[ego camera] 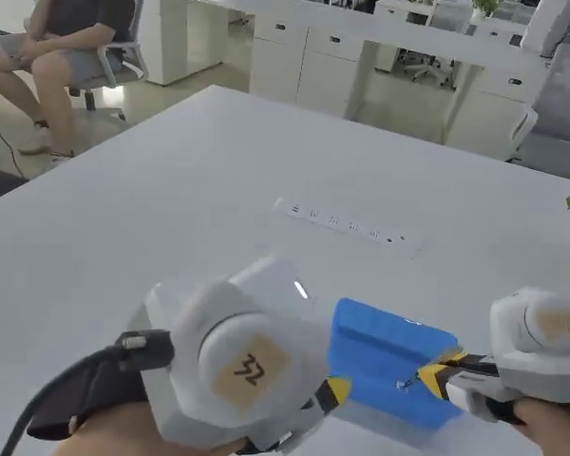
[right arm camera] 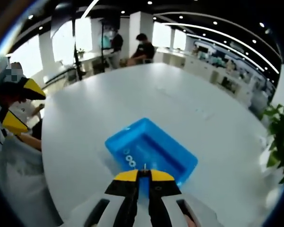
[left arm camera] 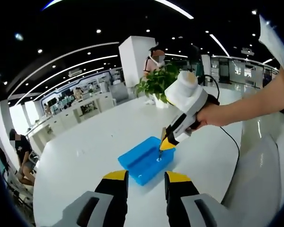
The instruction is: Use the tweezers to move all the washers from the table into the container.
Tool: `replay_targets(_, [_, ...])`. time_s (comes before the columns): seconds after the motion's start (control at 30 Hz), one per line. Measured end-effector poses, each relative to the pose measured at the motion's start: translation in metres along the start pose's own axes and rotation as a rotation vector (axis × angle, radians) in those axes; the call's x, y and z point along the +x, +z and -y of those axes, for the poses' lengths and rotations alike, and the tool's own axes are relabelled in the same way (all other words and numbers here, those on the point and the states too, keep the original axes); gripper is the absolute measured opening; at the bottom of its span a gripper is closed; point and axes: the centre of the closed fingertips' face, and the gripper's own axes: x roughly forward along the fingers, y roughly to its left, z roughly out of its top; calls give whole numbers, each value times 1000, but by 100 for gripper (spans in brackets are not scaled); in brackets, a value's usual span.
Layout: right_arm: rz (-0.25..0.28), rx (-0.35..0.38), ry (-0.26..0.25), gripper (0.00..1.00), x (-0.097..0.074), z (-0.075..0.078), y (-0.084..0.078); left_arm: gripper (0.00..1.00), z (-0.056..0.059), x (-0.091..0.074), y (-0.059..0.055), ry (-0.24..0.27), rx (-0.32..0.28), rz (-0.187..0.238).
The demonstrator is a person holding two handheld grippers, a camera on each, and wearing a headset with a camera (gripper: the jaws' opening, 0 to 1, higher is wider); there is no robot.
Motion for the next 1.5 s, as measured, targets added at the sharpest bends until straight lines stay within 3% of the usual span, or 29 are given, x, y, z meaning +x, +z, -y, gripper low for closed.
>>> replay_targets(0.17, [45, -58, 9, 4, -31, -19, 11, 12, 3, -1, 25, -55, 62, 50])
replay_targets(0.33, [28, -93, -10, 4, -27, -16, 8, 12, 1, 0, 35, -60, 105, 67])
replay_targets(0.53, [-27, -66, -4, 4, -1, -9, -4, 14, 1, -4, 23, -48, 80, 51])
replay_targets(0.67, [-58, -62, -1, 4, 10, -4, -8, 17, 2, -7, 12, -54, 67, 32])
replay_targets(0.93, [-138, -87, 27, 3, 27, 3, -16, 17, 2, -8, 1, -42, 36, 13])
replay_targets(1.1, [-271, -134, 75, 3, 32, 13, -28, 17, 3, -5, -5, -34, 30, 0])
replay_targets(1.17, [-277, -147, 73, 3, 33, 14, -26, 17, 3, -4, -2, -37, 20, 3])
replay_targets(1.23, [-385, -182, 131, 4, 36, 18, -34, 17, 4, -2, -2, -38, 16, 6])
replay_targets(1.3, [-382, -207, 129, 4, 38, 17, -31, 17, 5, -1, -2, -40, 11, 7])
replay_targets(1.33, [-435, -218, 151, 4, 38, 16, -35, 17, 5, -1, -2, -40, 9, 6])
replay_targets(1.43, [-458, -209, 175, 4, 43, 9, -36, 17, 4, 1, -5, -40, -4, 4])
replay_targets(1.5, [-445, -202, 174, 4, 44, 10, -32, 17, 3, 1, -5, -37, -10, 4])
